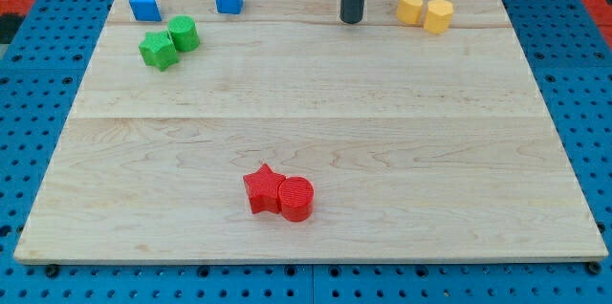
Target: Move the blue cube above the green circle
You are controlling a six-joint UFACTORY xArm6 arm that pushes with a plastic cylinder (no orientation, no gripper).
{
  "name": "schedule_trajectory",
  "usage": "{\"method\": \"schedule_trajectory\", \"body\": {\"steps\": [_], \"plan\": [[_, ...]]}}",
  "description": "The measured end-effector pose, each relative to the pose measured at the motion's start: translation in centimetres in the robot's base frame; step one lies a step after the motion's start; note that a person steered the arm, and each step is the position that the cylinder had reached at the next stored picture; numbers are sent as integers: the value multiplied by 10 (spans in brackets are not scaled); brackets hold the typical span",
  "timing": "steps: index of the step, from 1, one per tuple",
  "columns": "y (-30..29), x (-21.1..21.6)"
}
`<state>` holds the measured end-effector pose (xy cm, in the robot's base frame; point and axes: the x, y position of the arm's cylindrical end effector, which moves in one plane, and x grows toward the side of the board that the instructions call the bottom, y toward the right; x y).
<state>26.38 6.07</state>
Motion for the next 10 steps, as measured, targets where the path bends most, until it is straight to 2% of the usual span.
{"method": "schedule_trajectory", "body": {"steps": [2,3,5,8,10], "plan": [[-7,-6],[-29,-32],[-122,-44],[-150,-70],[-169,-50]]}}
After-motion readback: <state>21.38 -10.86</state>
